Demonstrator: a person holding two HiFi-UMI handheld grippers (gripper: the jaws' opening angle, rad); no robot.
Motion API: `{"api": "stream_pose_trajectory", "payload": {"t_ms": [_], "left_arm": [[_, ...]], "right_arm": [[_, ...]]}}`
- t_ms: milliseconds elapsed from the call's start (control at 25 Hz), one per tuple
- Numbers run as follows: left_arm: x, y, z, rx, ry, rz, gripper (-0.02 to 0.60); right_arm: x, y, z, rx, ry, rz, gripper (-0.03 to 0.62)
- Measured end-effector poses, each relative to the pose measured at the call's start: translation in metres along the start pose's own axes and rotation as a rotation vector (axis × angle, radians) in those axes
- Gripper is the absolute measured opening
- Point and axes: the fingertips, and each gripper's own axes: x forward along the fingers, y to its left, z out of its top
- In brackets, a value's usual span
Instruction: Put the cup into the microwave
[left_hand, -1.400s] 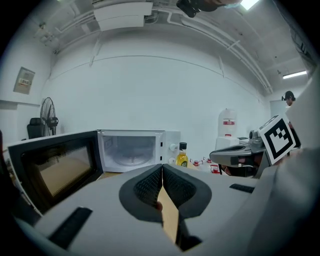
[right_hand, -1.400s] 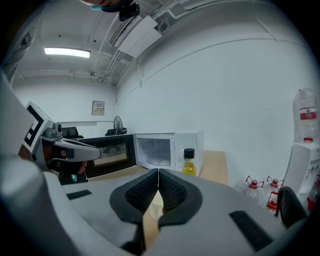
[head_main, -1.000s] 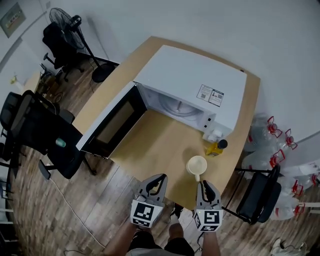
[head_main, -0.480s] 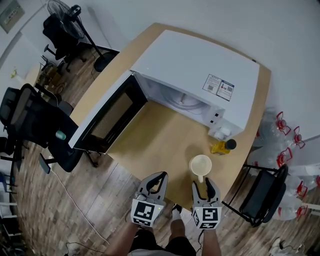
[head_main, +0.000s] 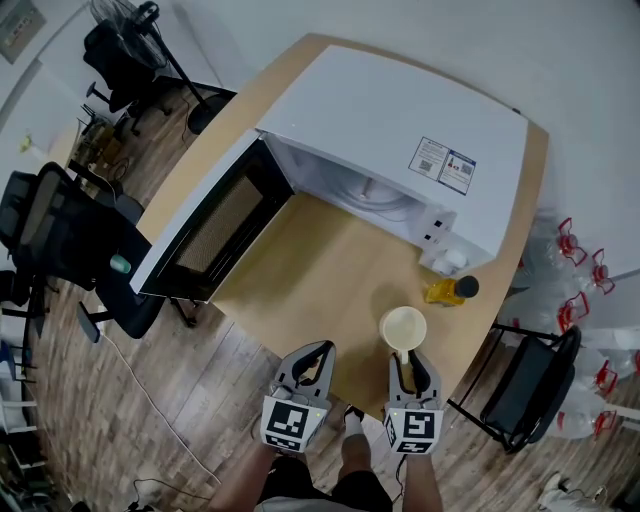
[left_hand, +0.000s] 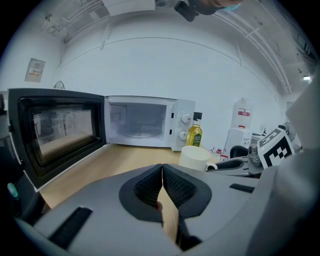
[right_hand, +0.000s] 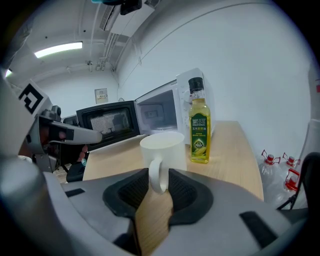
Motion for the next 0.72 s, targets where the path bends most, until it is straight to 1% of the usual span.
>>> {"api": "stream_pose_trajectory", "payload": {"t_ms": [80, 120, 200, 400, 720], "left_arm": [[0.0, 0.001, -0.001, 0.0, 0.002, 0.001, 0.025], [0.0, 0.001, -0.001, 0.0, 0.003, 0.002, 0.025], [0.0, 0.002, -0.002, 0.001, 0.004, 0.004, 0.025], [0.001, 0.003, -0.001, 0.0, 0.003, 0.006, 0.025], [-0.003, 0.004, 0.008, 0.005, -0.017, 0.014, 0.025]], "right_arm": [[0.0, -0.002, 0.0, -0.002, -0.006, -0.011, 0.102], [0.0, -0.001, 0.001, -0.009, -0.007, -0.014, 0.071], [0.0, 0.0, 0.001, -0.04, -0.006, -0.016, 0.057], [0.001, 0.001, 0.003, -0.097, -0.01, -0.019, 0.048], [0.001, 0.003, 0.018, -0.121, -0.035, 0.001, 0.046]]}}
